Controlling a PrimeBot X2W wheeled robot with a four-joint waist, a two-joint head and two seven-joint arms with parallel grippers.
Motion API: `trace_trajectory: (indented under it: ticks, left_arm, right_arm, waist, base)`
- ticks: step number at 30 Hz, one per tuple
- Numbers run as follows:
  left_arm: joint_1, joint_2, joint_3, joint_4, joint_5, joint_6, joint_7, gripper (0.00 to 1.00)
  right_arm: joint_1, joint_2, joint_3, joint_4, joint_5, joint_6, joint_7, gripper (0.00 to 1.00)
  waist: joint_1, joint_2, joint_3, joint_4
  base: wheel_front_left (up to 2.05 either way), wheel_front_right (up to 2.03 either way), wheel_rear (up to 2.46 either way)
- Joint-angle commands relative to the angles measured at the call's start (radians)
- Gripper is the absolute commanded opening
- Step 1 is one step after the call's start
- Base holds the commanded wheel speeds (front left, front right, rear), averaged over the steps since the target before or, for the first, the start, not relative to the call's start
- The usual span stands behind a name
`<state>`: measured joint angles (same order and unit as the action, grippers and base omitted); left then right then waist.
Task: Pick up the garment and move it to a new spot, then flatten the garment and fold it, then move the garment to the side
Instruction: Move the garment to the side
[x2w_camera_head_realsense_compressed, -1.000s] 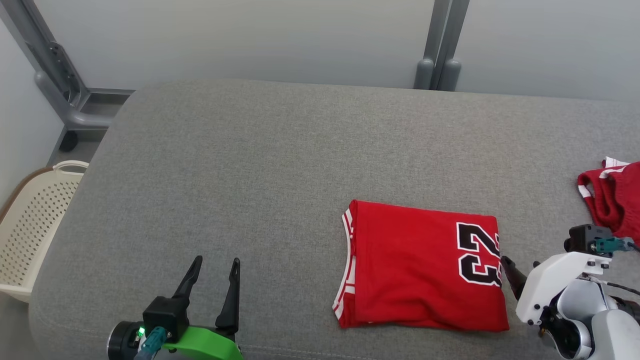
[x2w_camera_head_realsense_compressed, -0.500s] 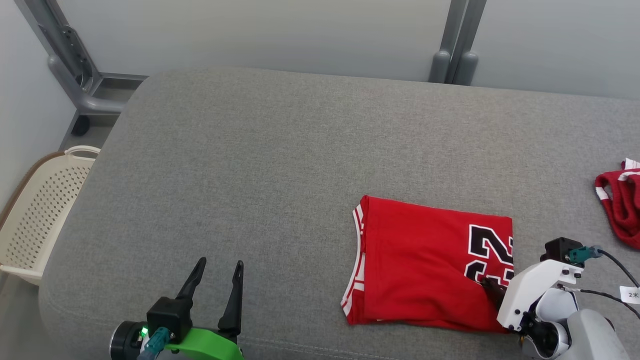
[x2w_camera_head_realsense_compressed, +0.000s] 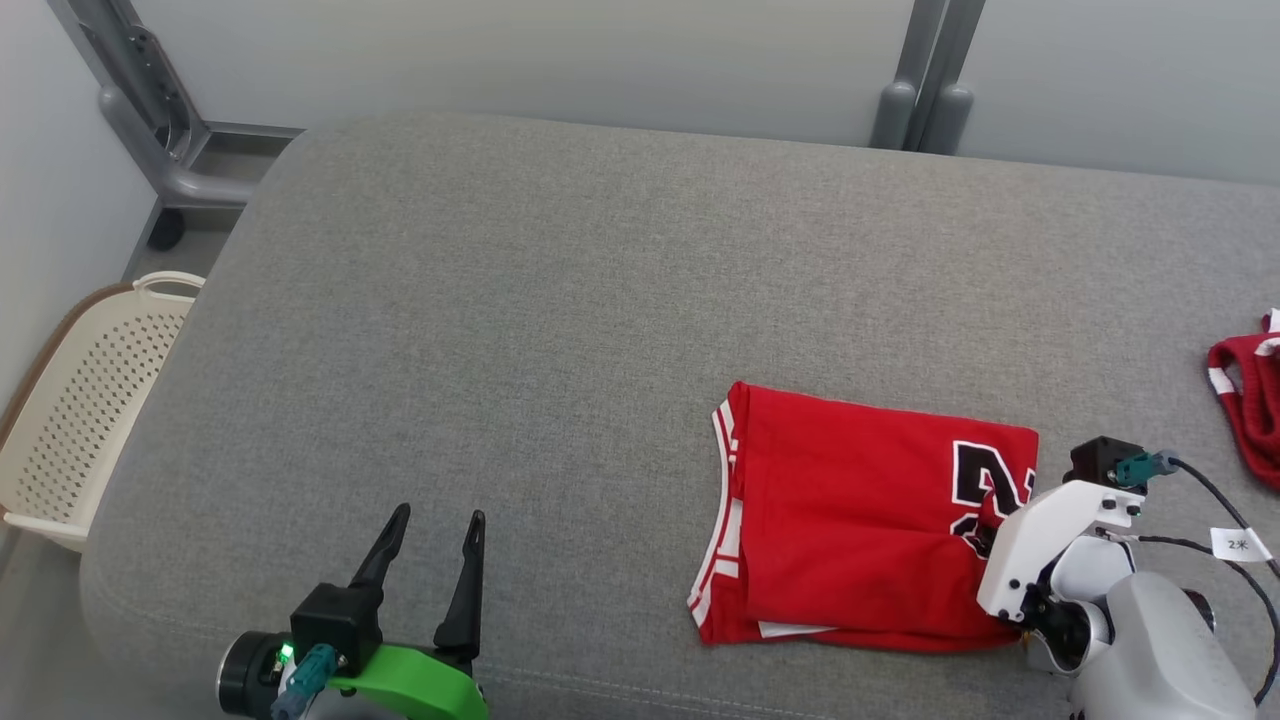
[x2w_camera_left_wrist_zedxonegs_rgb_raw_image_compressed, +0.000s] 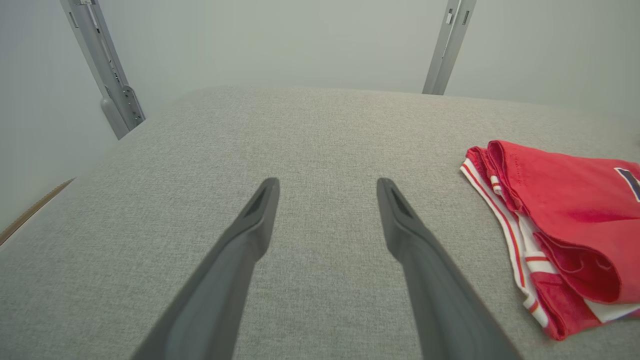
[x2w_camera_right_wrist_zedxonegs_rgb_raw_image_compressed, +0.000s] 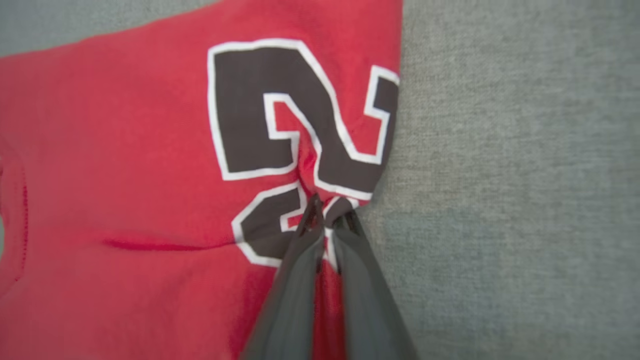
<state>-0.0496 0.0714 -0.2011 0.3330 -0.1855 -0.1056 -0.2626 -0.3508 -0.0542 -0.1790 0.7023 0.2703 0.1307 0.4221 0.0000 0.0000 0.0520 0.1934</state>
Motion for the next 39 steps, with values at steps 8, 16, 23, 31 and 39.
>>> trace_trajectory:
  ticks: [8,16,23,31,39]
  left_arm:
    - [-0.014,-0.006,0.012,-0.012,-0.009,0.009,-0.003,1.00]
    - [-0.027,-0.010,0.008,-0.031,-0.012,0.009,-0.003,1.00]
    - [-0.058,-0.015,-0.008,-0.058,-0.002,0.007,-0.003,1.00]
    - [-0.113,-0.017,-0.033,-0.086,0.014,0.002,-0.003,1.00]
    - [-0.157,-0.017,-0.048,-0.099,0.023,-0.009,-0.003,1.00]
  right_arm:
    - [-0.078,0.001,0.019,-0.057,-0.180,0.000,0.027,0.00]
    - [-0.174,0.001,0.042,-0.144,-0.282,0.000,0.094,0.00]
    - [-0.307,0.002,0.090,-0.151,-0.361,0.000,0.107,0.00]
    - [-0.447,-0.012,0.079,-0.080,-0.455,0.000,0.071,0.00]
    - [-0.552,-0.091,0.026,0.007,-0.522,-0.001,0.022,0.00]
  waist:
    - [0.0000,0.0000,-0.005,-0.061]
    - [0.0000,0.0000,0.006,-0.156]
    - [0.0000,0.0000,0.039,-0.248]
    - [0.0000,0.0000,0.115,-0.328]
    - [0.0000,0.0000,0.175,-0.366]
  base:
    - [0.00,0.00,0.00]
    - [0.00,0.00,0.00]
    - [0.00,0.00,0.00]
    - [0.00,0.00,0.00]
    - [0.00,0.00,0.00]
